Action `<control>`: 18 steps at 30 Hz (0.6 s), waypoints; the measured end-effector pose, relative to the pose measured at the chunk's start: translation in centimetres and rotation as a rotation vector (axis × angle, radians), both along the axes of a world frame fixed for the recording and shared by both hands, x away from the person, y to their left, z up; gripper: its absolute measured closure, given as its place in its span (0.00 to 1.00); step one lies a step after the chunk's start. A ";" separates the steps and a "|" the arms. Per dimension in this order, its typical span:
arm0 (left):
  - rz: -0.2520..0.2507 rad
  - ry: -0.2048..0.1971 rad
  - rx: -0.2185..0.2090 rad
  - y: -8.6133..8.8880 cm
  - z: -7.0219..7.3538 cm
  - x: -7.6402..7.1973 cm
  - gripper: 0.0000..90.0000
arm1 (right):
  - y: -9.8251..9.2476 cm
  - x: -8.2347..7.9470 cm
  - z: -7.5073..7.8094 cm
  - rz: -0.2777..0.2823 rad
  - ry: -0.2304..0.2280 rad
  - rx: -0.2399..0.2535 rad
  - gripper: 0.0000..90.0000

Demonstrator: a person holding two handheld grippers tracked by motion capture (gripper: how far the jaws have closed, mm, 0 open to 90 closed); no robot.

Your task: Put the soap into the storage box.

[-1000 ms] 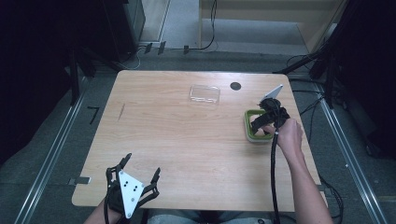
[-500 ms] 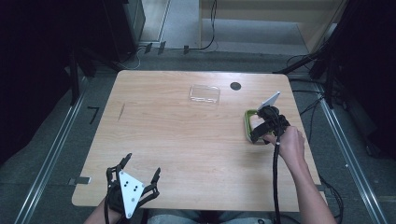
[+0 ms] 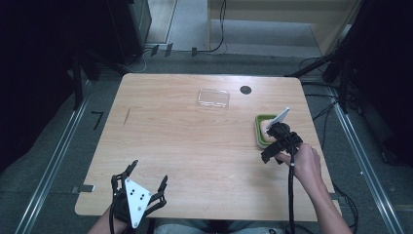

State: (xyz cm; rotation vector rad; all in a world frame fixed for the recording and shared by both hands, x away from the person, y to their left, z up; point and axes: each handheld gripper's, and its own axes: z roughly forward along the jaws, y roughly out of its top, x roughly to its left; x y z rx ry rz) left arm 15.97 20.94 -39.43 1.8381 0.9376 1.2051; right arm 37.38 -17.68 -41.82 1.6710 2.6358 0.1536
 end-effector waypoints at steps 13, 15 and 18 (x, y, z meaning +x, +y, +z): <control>0.000 0.001 0.002 0.0 0.0 0.0 0.16 | -0.2 -3.0 -1.4 0.046 0.039 -0.006 0.11; 0.000 0.000 0.002 0.0 0.0 0.0 0.16 | -0.2 -3.5 -1.6 0.053 0.044 -0.004 0.12; -0.001 0.001 0.004 0.0 0.0 0.0 0.15 | -0.2 -4.2 -2.0 0.067 0.047 -0.007 0.13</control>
